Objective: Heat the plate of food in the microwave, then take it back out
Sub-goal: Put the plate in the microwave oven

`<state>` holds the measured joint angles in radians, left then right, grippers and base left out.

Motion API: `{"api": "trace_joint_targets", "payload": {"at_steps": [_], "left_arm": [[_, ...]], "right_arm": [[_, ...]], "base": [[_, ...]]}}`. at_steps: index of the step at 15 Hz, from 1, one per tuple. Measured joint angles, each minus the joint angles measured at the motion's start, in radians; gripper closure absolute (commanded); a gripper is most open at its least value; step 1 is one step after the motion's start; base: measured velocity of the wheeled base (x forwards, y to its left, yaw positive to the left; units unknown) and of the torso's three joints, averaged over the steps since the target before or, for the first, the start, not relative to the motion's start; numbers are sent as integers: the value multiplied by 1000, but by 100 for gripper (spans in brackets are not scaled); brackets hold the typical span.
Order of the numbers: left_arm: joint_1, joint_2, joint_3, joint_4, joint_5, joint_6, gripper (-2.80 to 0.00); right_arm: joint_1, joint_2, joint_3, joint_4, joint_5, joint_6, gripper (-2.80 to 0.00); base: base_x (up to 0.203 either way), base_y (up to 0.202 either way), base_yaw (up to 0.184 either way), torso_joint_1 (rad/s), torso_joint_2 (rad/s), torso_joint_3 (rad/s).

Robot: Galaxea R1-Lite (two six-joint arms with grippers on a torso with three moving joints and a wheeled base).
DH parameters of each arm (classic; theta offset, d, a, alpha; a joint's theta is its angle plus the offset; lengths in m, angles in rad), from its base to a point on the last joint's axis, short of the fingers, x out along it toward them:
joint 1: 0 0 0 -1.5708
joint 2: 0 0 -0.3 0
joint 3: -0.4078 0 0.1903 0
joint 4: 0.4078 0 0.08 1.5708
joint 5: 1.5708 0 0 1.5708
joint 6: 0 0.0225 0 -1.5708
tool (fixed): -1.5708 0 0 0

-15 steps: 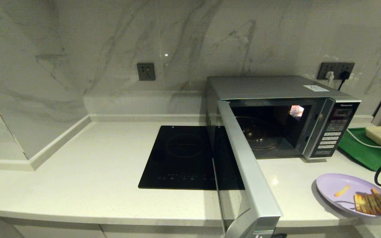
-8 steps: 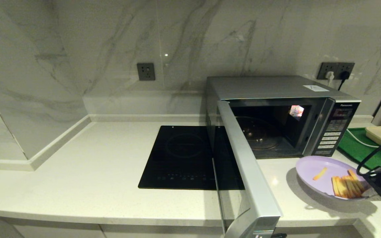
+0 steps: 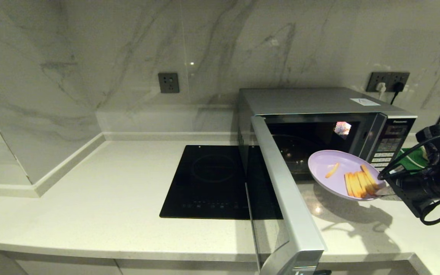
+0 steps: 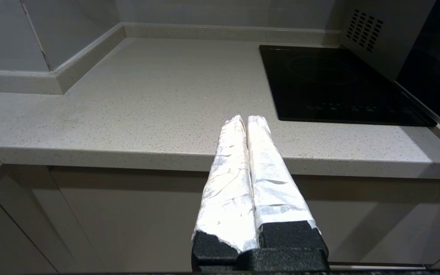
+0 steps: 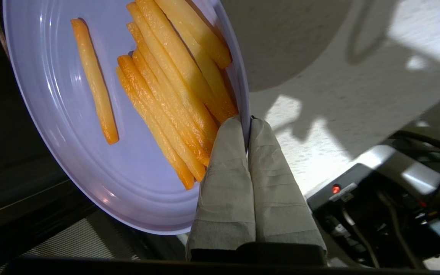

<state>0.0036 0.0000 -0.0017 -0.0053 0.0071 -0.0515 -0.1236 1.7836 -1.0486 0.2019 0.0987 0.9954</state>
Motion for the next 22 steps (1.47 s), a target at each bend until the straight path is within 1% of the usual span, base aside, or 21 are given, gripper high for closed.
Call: {"api": "trace_joint_targets", "payload": {"at_steps": [4, 7, 10, 14, 16, 19, 22], "left_arm": [[0, 0, 0, 0, 0, 0, 0], [0, 0, 0, 0, 0, 0, 0], [0, 0, 0, 0, 0, 0, 0], [1, 0, 0, 0, 0, 0, 0], [0, 0, 0, 0, 0, 0, 0], [0, 0, 0, 0, 0, 0, 0], [0, 0, 0, 0, 0, 0, 0]], "right_arm": [[86, 56, -74, 3, -16, 60, 0], [145, 111, -142, 4, -68, 112, 0], [166, 176, -205, -1, -91, 200, 0], [171, 260, -277, -15, -87, 261, 0], [178, 285, -321, -31, -73, 276, 0], [215, 320, -365, -94, -70, 278, 0], [240, 366, -427, -98, -76, 276, 0]], "base": [[0, 0, 0, 0, 0, 0], [0, 0, 0, 0, 0, 0], [0, 0, 0, 0, 0, 0], [0, 0, 0, 0, 0, 0], [0, 0, 0, 0, 0, 0], [0, 0, 0, 0, 0, 0], [0, 0, 0, 0, 0, 0]]}}
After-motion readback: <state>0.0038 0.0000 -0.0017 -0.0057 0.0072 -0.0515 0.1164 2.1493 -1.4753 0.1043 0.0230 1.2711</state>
